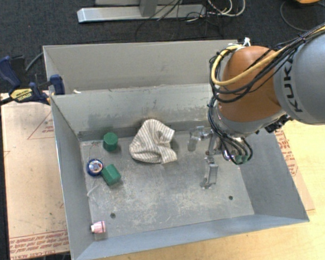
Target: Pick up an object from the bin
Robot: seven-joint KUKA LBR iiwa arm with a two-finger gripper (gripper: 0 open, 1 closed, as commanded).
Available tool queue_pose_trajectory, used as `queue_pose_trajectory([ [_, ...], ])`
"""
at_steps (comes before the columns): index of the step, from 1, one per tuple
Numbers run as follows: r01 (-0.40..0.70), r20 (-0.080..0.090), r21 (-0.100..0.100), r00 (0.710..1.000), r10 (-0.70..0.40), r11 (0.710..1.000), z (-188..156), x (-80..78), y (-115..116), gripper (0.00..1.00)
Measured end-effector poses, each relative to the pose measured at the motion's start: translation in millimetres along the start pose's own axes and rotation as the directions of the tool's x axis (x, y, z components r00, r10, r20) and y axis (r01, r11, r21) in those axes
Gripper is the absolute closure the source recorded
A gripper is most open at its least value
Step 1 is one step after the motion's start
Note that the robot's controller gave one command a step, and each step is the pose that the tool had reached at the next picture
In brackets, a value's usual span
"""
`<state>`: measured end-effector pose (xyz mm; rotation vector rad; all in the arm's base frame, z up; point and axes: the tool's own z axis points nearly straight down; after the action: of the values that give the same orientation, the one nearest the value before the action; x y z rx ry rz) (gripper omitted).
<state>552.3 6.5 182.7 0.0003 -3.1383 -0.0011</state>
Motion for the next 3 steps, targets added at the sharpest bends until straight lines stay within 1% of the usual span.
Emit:
queue_pose_trajectory([
  [1, 0.176, 0.002, -0.001, 0.984, -0.176, 0.984, 93.4, -3.4, 41.4, 0.00],
  [2, 0.043, 0.002, -0.001, 0.999, -0.043, 0.999, -2.0, -68.1, 50.5, 0.00],
  [3, 0.050, 0.003, -0.001, 0.999, -0.050, 0.999, -23.3, -54.8, 45.6, 0.00],
])
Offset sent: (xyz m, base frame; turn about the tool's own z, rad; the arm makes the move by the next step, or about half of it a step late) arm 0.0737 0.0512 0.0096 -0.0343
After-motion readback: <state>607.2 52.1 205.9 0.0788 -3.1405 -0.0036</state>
